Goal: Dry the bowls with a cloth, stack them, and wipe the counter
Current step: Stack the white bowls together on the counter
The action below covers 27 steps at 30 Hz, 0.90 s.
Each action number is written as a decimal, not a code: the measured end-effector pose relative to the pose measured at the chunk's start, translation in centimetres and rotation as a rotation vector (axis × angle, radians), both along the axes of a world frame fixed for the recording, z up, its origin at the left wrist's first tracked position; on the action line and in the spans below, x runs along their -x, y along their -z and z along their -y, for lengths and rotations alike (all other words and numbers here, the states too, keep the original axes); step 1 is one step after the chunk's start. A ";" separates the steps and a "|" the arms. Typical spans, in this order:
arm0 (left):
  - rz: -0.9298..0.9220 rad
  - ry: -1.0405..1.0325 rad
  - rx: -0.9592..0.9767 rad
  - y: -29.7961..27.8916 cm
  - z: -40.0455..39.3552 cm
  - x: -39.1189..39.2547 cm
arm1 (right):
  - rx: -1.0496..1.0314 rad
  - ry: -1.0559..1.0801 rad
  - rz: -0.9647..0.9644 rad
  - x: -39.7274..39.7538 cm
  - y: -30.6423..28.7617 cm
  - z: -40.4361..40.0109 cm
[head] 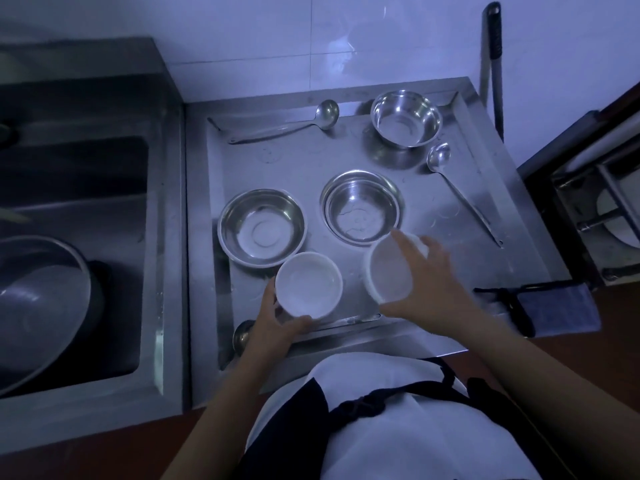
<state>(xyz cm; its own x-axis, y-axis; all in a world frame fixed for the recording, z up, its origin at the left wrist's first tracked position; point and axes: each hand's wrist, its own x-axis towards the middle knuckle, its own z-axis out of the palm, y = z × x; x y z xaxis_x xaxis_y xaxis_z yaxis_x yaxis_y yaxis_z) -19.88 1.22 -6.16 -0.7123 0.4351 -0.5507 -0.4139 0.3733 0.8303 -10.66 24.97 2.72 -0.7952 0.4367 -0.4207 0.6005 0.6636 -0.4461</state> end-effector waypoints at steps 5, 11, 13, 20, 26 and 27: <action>0.219 -0.181 -0.156 -0.1 -0.4 0.3 | -0.136 -0.424 -0.010 4.6 1.8 5.1; 0.292 -0.241 -0.165 -1.3 -0.2 0.8 | -0.240 -0.574 0.017 7.5 4.8 7.9; 0.306 -0.236 -0.163 -1.8 -0.2 0.8 | -0.227 -0.606 0.035 7.8 5.6 8.1; 0.305 -0.276 -0.216 -2.5 -0.5 0.7 | 0.017 -0.424 0.008 7.2 4.8 7.1; 0.310 -0.285 -0.225 -3.2 -1.2 0.4 | 0.489 0.081 -0.071 7.1 2.4 6.2; 0.318 -0.283 -0.220 -3.3 -1.3 0.4 | 0.508 0.105 -0.068 7.1 2.1 6.1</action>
<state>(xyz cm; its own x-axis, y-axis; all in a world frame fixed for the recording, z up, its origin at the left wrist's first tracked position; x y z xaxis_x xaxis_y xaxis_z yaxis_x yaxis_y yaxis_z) -20.27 2.54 -2.82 -0.6304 0.3791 -0.6774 -0.7204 0.0394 0.6925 -17.81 18.84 0.64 -0.7909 0.2697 -0.5493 0.6107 0.2909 -0.7365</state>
